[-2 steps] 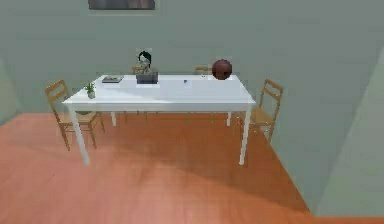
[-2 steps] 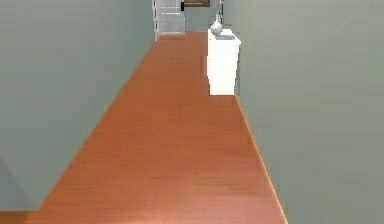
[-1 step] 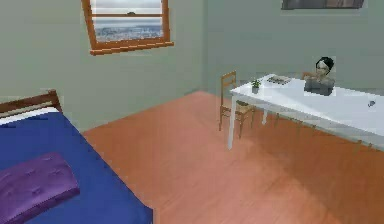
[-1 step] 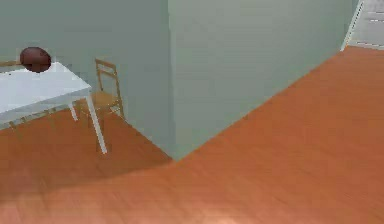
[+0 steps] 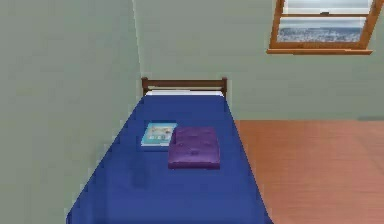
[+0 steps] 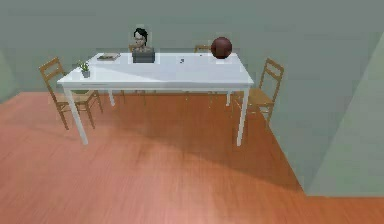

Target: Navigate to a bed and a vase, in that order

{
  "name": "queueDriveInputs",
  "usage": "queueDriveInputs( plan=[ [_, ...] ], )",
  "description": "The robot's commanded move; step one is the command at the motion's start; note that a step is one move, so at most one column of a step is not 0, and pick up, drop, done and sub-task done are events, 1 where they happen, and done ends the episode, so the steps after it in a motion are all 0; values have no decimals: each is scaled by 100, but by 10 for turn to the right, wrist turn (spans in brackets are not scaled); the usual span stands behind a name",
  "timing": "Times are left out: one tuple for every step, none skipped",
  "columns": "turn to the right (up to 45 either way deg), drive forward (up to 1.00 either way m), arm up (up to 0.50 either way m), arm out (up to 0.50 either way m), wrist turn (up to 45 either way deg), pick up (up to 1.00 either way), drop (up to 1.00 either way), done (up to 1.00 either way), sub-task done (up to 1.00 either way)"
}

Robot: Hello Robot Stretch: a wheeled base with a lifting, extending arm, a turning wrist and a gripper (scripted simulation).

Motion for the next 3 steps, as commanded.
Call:
queueDriveInputs(
  plan=[
    [0,0,0,0,0,0,0,0,100],
    [450,0,0,0,0,0,0,0,0],
    [450,0,0,0,0,0,0,0,0]
  ],
)
